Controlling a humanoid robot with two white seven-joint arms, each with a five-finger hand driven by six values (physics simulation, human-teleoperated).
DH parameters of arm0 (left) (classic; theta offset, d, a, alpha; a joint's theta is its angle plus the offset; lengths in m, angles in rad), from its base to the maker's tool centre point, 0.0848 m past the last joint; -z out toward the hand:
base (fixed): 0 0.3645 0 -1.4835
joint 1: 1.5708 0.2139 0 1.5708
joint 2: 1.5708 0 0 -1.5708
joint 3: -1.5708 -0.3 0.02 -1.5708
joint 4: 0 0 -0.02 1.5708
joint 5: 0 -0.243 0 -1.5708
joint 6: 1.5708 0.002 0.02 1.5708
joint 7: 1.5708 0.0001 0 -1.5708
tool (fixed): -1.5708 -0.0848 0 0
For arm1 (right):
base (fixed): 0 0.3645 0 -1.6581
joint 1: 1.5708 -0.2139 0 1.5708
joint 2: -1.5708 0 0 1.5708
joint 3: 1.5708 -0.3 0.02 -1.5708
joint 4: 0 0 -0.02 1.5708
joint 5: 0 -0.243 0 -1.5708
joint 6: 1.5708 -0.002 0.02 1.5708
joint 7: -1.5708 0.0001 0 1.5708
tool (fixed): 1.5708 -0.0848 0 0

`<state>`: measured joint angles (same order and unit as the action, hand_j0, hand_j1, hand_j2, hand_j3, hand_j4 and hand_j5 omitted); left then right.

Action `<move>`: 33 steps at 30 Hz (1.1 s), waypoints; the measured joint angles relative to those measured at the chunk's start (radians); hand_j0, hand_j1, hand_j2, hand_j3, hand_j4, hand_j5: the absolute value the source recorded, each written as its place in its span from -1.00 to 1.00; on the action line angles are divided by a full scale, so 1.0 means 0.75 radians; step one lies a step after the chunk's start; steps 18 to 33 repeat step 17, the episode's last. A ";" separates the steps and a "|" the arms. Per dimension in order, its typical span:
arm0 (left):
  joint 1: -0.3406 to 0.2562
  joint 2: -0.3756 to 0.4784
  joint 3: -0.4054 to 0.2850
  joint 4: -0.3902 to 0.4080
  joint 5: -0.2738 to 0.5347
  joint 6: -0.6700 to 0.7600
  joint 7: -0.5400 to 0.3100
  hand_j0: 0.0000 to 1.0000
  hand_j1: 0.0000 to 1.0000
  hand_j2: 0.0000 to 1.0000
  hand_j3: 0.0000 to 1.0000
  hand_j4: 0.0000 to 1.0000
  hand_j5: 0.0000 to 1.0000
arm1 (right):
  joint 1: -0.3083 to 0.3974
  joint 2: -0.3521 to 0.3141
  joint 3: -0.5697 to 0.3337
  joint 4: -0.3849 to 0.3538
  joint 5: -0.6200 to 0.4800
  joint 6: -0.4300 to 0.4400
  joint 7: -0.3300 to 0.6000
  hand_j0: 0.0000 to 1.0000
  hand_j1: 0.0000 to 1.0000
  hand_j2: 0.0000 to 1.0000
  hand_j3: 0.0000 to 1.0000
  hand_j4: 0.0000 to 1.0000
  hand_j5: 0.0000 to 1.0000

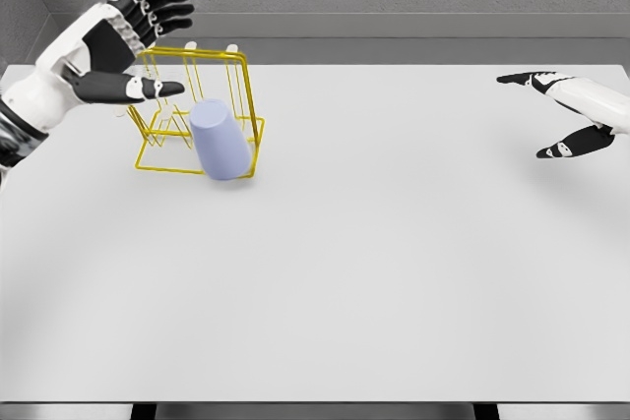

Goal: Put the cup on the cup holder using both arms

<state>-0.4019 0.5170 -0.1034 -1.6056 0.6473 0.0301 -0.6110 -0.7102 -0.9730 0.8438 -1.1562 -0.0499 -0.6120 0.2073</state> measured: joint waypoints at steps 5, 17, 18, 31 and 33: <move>0.174 0.086 0.056 -0.125 0.088 -0.005 0.000 1.00 1.00 1.00 1.00 1.00 1.00 | 0.000 0.000 0.000 0.000 0.000 0.000 0.000 1.00 1.00 1.00 1.00 1.00 1.00; 0.358 0.186 0.069 -0.207 0.112 -0.112 0.000 1.00 1.00 1.00 1.00 1.00 1.00 | -0.002 0.000 0.000 0.001 0.000 0.000 -0.001 1.00 1.00 1.00 1.00 1.00 1.00; 0.358 0.186 0.069 -0.207 0.112 -0.112 0.000 1.00 1.00 1.00 1.00 1.00 1.00 | -0.002 0.000 0.000 0.001 0.000 0.000 -0.001 1.00 1.00 1.00 1.00 1.00 1.00; 0.358 0.186 0.069 -0.207 0.112 -0.112 0.000 1.00 1.00 1.00 1.00 1.00 1.00 | -0.002 0.000 0.000 0.001 0.000 0.000 -0.001 1.00 1.00 1.00 1.00 1.00 1.00; 0.358 0.186 0.069 -0.207 0.112 -0.112 0.000 1.00 1.00 1.00 1.00 1.00 1.00 | -0.002 0.000 0.000 0.001 0.000 0.000 -0.001 1.00 1.00 1.00 1.00 1.00 1.00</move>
